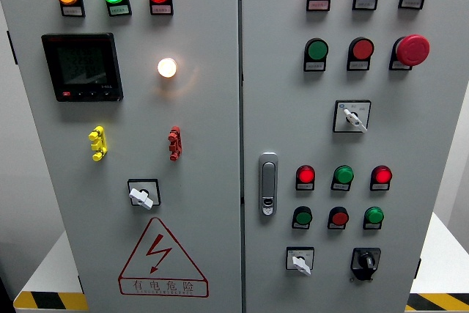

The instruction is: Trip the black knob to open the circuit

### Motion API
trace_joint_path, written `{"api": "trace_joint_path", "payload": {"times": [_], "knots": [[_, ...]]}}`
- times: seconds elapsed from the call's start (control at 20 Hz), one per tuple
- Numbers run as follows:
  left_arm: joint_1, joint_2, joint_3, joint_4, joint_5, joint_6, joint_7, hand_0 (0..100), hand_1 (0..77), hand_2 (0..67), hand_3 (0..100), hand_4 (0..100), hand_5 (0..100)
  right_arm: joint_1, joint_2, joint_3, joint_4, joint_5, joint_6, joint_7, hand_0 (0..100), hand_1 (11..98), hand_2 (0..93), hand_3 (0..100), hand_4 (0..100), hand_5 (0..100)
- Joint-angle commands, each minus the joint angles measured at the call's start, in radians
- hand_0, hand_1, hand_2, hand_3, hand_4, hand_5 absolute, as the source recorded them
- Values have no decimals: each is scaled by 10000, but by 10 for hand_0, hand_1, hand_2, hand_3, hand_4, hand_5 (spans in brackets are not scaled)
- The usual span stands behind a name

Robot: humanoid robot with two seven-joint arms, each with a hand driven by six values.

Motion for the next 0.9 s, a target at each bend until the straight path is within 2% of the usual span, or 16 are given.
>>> {"api": "trace_joint_path", "payload": {"times": [0.0,0.05,0.15,0.2,0.25,0.3,0.35,0.4,0.45,0.5,0.65,0.75,0.85], "knots": [[0,0,0,0,0,0,0,0,0,195,262,99,86,59,2,2397,12,-2380,488,-115,618,435,0,142,42,179],[0,0,0,0,0,0,0,0,0,195,262,99,86,135,2,2616,87,-2980,550,-115,617,435,0,144,43,179],[0,0,0,0,0,0,0,0,0,195,262,99,86,242,2,3289,317,-3292,627,-100,615,436,0,145,43,179],[-15,0,0,0,0,0,0,0,0,195,262,99,86,258,-14,3688,409,-3354,825,-100,614,437,0,146,43,179],[0,0,0,0,0,0,0,0,0,195,262,99,86,273,-59,3692,380,-3355,857,-85,613,438,0,149,44,179],[0,0,0,0,0,0,0,0,0,195,262,99,86,289,1,3631,243,-3385,842,-39,612,438,0,155,45,179],[0,0,0,0,0,0,0,0,0,195,262,99,86,304,-74,3570,318,-3294,857,-39,612,438,0,158,45,179],[0,0,0,0,0,0,0,0,0,195,262,99,86,304,-75,3357,379,-3293,842,-39,611,438,0,158,45,178],[0,0,0,0,0,0,0,0,0,195,262,99,86,304,-60,3370,365,-3263,857,-23,611,438,0,158,46,178],[0,0,0,0,0,0,0,0,0,195,262,99,86,319,1,3735,364,-3354,842,-23,611,438,0,158,46,177],[0,0,0,0,0,0,0,0,0,195,262,99,86,473,32,4305,654,-3553,842,-39,611,438,0,160,48,177],[0,0,0,0,0,0,0,0,0,195,262,99,86,549,32,5435,1037,-4438,857,-23,610,438,0,165,50,178],[0,0,0,0,0,0,0,0,0,195,262,99,86,550,32,5976,1848,-5649,873,-23,610,439,0,175,52,181]]}}
